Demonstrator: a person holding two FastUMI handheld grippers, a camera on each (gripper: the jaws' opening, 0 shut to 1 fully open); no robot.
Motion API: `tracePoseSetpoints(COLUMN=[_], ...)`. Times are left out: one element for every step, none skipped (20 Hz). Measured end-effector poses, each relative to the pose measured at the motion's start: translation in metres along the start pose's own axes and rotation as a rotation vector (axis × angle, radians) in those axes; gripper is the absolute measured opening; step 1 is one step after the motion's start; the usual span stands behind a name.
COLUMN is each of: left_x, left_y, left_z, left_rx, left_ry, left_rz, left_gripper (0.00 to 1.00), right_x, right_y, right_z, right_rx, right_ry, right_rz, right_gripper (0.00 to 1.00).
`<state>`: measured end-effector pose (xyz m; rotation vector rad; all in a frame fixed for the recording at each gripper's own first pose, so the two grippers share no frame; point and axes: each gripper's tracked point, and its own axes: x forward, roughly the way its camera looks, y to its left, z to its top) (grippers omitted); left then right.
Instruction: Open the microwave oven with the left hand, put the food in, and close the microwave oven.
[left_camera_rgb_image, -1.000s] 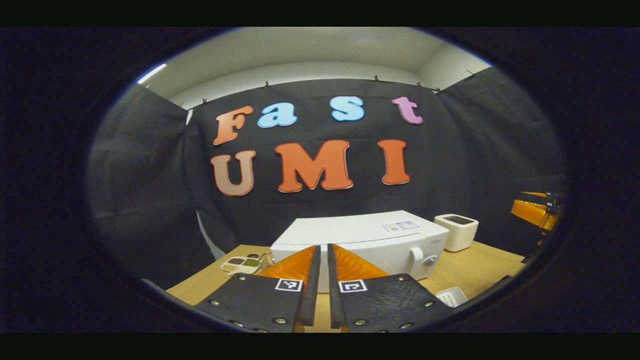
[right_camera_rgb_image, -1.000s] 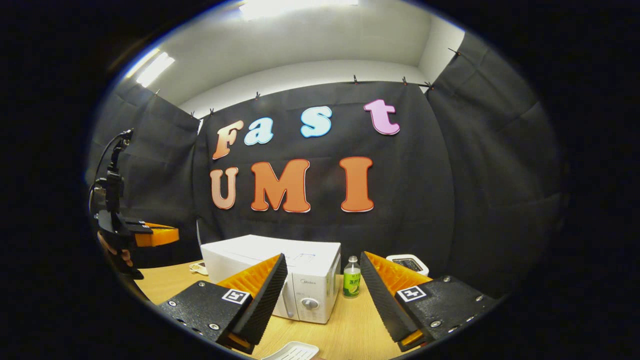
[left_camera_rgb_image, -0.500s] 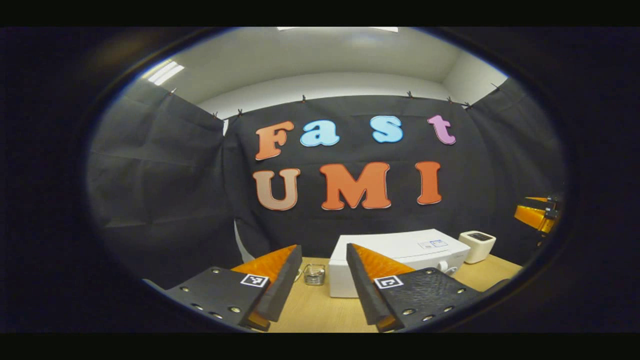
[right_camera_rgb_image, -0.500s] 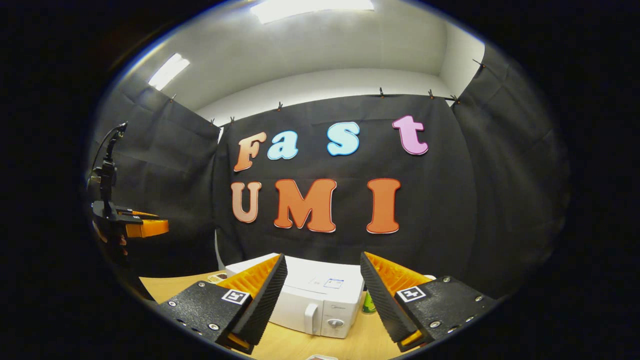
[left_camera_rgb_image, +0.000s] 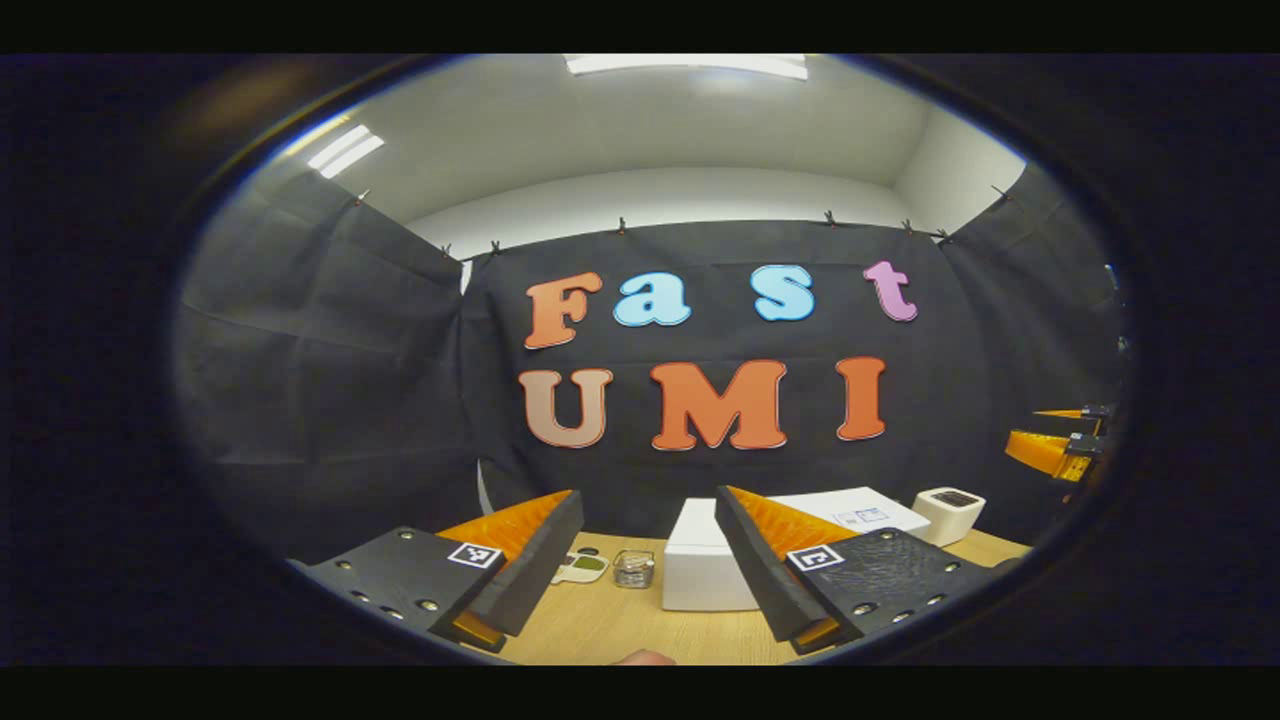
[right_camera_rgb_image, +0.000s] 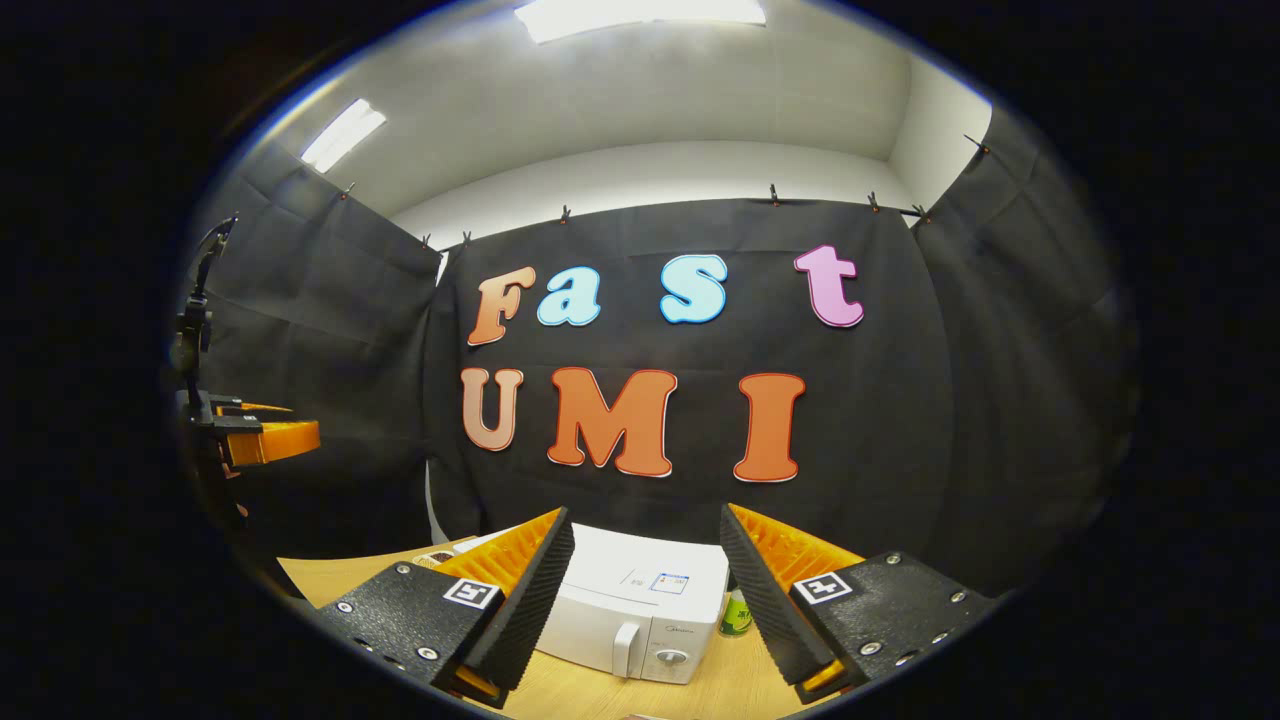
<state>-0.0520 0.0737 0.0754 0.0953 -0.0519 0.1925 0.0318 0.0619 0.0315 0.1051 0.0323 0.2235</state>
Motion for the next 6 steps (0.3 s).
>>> tracePoseSetpoints(left_x=[0.0006, 0.0019, 0.0024, 0.0017, 0.0020, 0.0023], left_y=[-0.0020, -0.0037, -0.0062, -0.0068, -0.0061, -0.0059], left_z=[-0.0007, -0.0017, -0.0021, -0.0033, -0.0044, -0.0043], left_rx=[-0.002, -0.003, 0.001, 0.003, 0.005, 0.007], left_ry=[0.002, 0.004, -0.001, -0.005, -0.009, -0.011], left_rz=[-0.010, -0.014, -0.027, -0.029, -0.028, -0.027], left_gripper=[0.90, 0.90, 0.90, 0.87, 0.87, 0.87], right_x=[-0.0018, -0.0032, -0.0035, -0.0053, -0.0061, -0.0073], right_y=[0.0003, 0.0015, 0.0016, 0.0010, 0.0021, 0.0025], right_z=[0.0024, 0.0036, 0.0029, 0.0024, 0.0025, 0.0024], right_rx=[-0.003, -0.007, -0.014, -0.018, -0.023, -0.023], right_ry=[-0.006, -0.010, -0.011, -0.011, -0.009, -0.010], right_rz=[0.002, 0.004, 0.007, 0.006, 0.008, 0.010], right_gripper=[0.91, 0.91, 0.91, 0.91, 0.92, 0.92])
